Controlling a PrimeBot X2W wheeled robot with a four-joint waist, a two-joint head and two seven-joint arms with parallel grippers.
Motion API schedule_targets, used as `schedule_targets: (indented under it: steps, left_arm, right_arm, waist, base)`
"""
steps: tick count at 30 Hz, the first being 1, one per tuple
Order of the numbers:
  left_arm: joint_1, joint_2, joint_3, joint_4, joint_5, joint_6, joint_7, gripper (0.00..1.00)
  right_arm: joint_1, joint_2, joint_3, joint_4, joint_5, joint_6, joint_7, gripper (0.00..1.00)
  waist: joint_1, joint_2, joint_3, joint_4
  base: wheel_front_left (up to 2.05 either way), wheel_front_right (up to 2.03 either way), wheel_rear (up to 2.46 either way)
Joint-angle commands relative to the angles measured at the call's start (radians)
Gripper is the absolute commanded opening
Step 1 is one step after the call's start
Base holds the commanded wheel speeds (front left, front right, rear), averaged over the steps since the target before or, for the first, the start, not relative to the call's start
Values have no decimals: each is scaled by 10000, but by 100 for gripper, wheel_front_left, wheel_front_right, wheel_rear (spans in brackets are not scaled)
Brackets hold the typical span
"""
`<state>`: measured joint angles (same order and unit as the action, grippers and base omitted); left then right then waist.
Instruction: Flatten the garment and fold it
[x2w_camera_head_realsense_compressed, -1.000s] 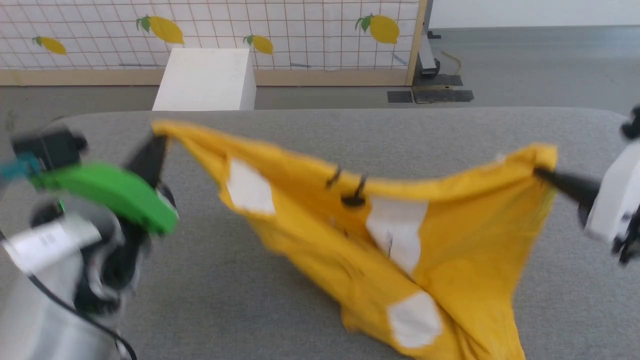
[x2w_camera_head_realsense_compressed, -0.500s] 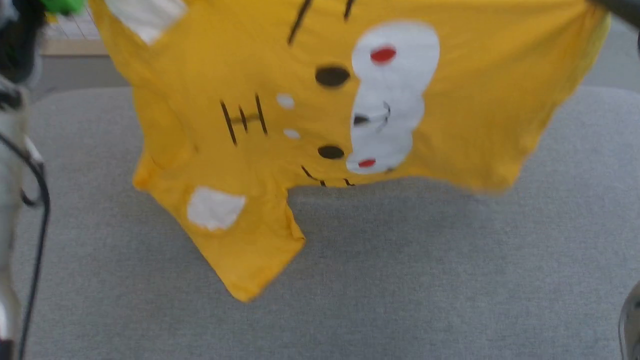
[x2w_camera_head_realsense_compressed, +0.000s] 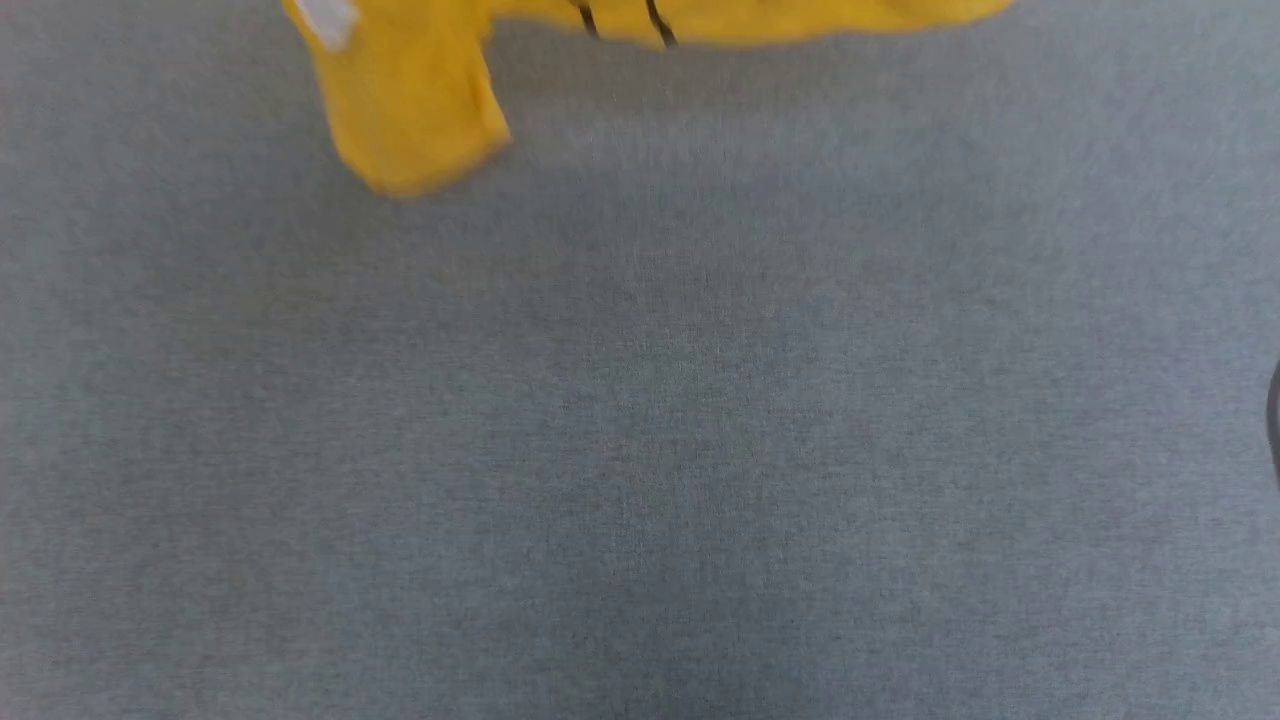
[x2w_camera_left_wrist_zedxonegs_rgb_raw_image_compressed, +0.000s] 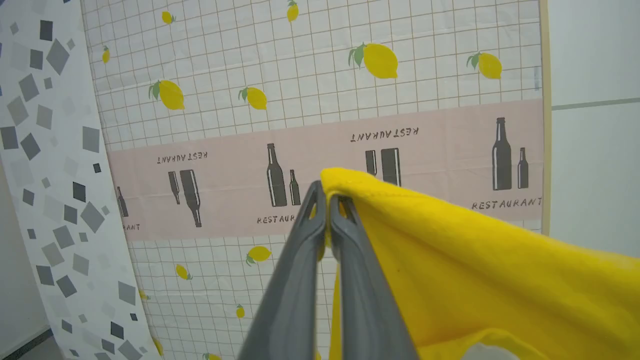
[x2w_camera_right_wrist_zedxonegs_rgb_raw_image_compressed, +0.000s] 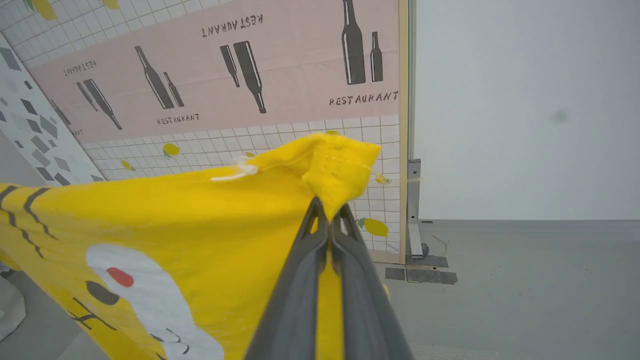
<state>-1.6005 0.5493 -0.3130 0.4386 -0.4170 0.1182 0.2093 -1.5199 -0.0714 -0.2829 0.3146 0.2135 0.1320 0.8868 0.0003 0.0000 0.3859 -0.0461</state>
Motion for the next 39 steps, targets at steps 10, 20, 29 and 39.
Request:
schedule_targets:
  steps: [10, 20, 29, 39]
  left_arm:
    - [-1283, -244, 357, 1190, 448, 222, -3451, 0]
    - [24, -853, 632, 2108, -511, -518, -4428, 0]
    - [3373, -1389, 766, 2100, -1367, -974, -4623, 0]
    - [9617, -2051, 1261, 45, -2551, -725, -4637, 0]
  right_arm:
    - [-2171, 206, -676, 1879, -706, -13, -2565, 0]
    - [-1064, 152, -179, 2479, 158, -13, -2941, 0]
    - [2857, -509, 837, 1761, 2357, -13, -3257, 0]
    - [8948, -725, 1363, 390, 4040, -13, -4110, 0]
  waist:
    - [-3, 0, 2450, 42]
    - [-3, 0, 2284, 639]
    - [-3, 0, 292, 1113]
    - [-3, 0, -2246, 1384]
  base:
    - [0, 0, 0]
    - [0, 0, 0]
    - [0, 0, 0]
    - [0, 0, 0]
